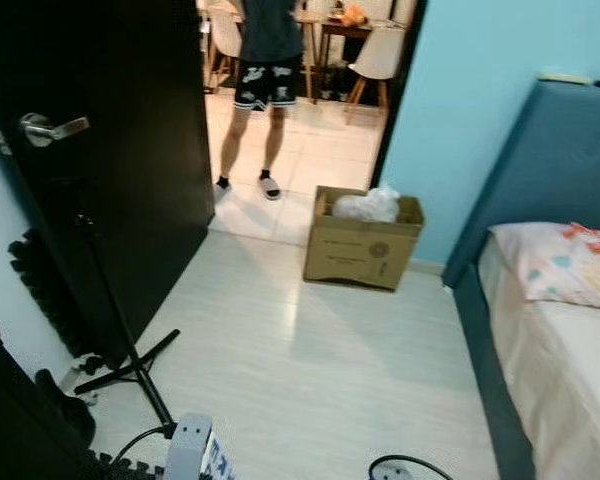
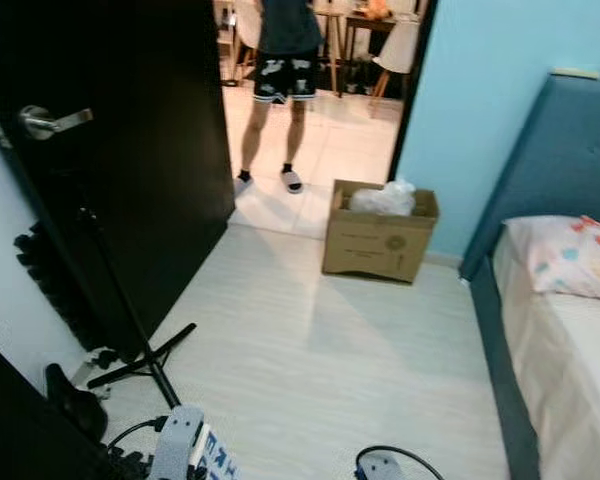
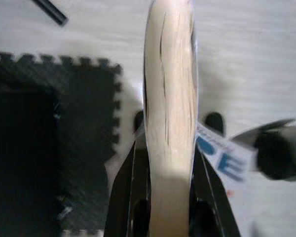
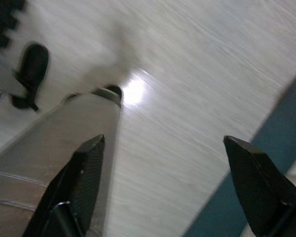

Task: Clean up the room

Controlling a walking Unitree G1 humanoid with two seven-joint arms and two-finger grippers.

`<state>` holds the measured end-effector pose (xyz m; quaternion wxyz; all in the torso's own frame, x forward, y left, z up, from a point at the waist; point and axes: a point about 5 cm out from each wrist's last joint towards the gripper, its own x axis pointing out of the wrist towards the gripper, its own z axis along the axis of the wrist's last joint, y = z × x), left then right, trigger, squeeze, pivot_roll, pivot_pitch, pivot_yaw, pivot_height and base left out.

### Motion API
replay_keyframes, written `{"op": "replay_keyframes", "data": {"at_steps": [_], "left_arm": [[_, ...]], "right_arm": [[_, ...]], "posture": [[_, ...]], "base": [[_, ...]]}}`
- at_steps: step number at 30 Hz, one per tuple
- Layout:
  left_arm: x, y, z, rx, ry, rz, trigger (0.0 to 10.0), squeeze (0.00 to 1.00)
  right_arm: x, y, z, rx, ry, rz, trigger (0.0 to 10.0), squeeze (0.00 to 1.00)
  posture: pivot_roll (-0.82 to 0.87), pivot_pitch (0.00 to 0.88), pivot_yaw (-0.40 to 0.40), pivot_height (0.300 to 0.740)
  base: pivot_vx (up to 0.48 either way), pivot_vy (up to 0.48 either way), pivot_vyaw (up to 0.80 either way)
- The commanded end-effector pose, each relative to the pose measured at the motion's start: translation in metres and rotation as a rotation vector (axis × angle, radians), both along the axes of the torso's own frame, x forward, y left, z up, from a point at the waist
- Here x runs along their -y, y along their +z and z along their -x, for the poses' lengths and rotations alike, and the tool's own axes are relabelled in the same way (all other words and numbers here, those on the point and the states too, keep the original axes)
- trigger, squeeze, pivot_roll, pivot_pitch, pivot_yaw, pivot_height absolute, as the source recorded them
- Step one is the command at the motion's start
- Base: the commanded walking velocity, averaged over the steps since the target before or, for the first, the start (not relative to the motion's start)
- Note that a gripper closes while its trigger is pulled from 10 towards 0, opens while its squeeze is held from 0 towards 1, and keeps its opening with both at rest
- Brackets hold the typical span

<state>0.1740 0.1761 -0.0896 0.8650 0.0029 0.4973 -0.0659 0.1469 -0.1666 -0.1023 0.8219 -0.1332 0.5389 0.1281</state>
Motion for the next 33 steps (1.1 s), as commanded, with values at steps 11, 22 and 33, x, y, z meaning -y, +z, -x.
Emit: {"op": "replay_keyframes", "data": {"at_steps": [11,22,33], "left_arm": [[0.0099,0.0007,-0.0031,0.004,-0.029,0.022,10.0,0.00],[0.0120,0.0004,-0.0028,0.003,-0.031,0.028,10.0,0.00],[0.0120,0.0002,-0.0023,0.002,-0.030,0.031,10.0,0.00]], "right_arm": [[0.0022,-0.0034,0.0093,-0.044,-0.005,0.010,10.0,0.00],[0.0078,-0.0031,0.0100,-0.041,-0.006,0.019,10.0,0.00],[0.0095,-0.0036,0.0121,-0.046,-0.010,0.020,10.0,0.00]], "posture": [[0.05,0.000,-0.055,0.740],[0.05,0.000,-0.055,0.740],[0.05,0.000,-0.055,0.740]], "base": [[0.398,0.000,-0.61],[0.398,0.000,-0.14],[0.366,0.000,0.00]]}}
